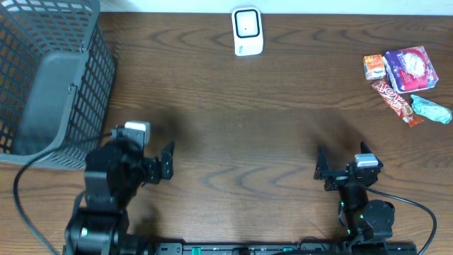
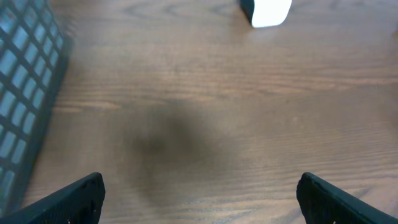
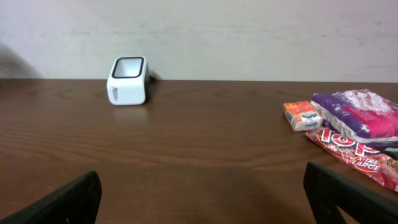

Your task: Scan the item barcode

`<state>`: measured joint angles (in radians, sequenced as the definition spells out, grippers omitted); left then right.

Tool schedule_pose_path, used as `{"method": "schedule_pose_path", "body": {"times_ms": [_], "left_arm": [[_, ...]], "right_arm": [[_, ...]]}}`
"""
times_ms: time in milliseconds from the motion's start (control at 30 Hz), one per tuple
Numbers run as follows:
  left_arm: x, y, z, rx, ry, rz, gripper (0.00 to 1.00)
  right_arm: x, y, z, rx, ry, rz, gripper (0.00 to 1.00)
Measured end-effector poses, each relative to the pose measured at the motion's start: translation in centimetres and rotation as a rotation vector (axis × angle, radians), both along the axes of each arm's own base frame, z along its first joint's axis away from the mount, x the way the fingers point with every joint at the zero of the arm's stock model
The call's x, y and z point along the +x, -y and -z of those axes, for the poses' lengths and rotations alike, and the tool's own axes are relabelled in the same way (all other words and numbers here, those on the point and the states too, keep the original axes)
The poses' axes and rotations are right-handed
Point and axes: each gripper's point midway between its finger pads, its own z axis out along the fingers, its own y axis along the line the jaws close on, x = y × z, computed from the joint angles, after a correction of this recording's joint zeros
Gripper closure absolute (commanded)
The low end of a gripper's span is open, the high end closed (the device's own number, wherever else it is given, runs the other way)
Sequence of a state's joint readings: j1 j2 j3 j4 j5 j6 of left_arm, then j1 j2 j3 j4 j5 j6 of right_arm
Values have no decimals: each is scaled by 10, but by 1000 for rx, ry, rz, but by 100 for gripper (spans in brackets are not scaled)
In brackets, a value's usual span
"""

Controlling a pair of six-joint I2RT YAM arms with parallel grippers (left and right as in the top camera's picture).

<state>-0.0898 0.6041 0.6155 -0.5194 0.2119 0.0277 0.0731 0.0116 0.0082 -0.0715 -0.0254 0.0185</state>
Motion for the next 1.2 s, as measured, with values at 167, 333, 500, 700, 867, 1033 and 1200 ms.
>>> {"method": "schedule_pose_path", "body": {"times_ms": [167,333,500,700,867,1033,1200], "left_arm": [[-8,-1,-16,-7,77,0,2],[-11,-1,-6,-6,70,0,2],[-20,-2,5,-7,90,1,2],[-31,-3,-8,-15,201,1,2],[-30,-3,-16,-24,306,1,2],[-24,-3,-4,-26,332,0,2],[-20,-2,-7,-33,404,-1,2]], "right_arm": [[0,0,0,0,0,0,1],[0,0,0,0,0,0,1],[0,0,0,0,0,0,1],[0,0,0,0,0,0,1],[0,0,0,0,0,0,1],[0,0,0,0,0,0,1],[0,0,0,0,0,0,1]]}}
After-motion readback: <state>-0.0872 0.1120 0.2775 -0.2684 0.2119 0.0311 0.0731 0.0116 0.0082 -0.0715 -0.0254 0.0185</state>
